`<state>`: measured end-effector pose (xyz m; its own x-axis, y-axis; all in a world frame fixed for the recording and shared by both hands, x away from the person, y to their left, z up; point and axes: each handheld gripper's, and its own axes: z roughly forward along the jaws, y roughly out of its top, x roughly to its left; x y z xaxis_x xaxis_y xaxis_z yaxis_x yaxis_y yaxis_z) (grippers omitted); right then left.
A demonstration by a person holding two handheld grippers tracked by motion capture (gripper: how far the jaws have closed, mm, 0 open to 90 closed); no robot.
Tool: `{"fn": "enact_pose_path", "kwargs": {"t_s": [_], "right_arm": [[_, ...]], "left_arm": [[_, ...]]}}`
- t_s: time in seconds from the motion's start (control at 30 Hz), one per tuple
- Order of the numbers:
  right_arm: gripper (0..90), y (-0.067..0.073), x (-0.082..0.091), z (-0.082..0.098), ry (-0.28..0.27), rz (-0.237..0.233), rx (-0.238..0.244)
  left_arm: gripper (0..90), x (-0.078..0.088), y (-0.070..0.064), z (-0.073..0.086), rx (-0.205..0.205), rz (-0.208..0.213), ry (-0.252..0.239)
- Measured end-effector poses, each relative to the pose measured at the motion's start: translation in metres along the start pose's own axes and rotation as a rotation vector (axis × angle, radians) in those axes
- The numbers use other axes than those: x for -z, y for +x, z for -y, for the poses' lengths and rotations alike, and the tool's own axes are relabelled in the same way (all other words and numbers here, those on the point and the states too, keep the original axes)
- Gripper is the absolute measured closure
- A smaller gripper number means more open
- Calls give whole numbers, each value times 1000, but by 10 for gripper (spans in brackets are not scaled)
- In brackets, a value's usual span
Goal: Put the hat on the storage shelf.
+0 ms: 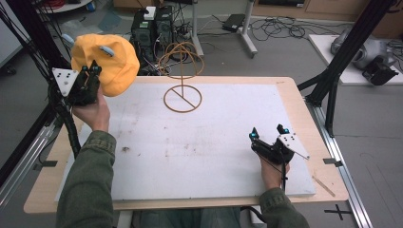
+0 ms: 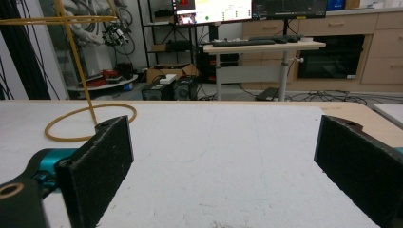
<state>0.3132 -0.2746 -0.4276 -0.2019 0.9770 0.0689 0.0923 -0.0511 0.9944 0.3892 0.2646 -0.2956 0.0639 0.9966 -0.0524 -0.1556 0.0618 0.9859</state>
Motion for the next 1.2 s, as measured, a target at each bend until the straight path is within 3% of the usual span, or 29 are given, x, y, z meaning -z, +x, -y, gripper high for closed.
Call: {"fn": "enact_pose_path", "kwargs": {"t_s": [0.2,0.53,0.7,0.83,0.97,1.13,1.2], "right_arm": [[52,1,0,0,-1,-5,-3],[52,1,0,-1,-4,-12,3],[52,2,0,-1,-2,-24,1],[52,4,0,-2,-1,-36,7],[52,7,-1,-1,4,-42,12],[53,8,-1,-2,-1,-46,19],[53,7,-2,-1,-1,-44,25]], "left_arm": [[866,-14,-24,-23,-4,68,-19],[867,-51,-93,-70,-78,251,-42],[866,-78,-128,-80,-103,324,25],[866,-101,-146,-79,-114,354,73],[866,-119,-157,-67,-115,379,134],[866,-130,-158,-46,-89,384,202],[866,-132,-157,-38,-106,385,255]]}}
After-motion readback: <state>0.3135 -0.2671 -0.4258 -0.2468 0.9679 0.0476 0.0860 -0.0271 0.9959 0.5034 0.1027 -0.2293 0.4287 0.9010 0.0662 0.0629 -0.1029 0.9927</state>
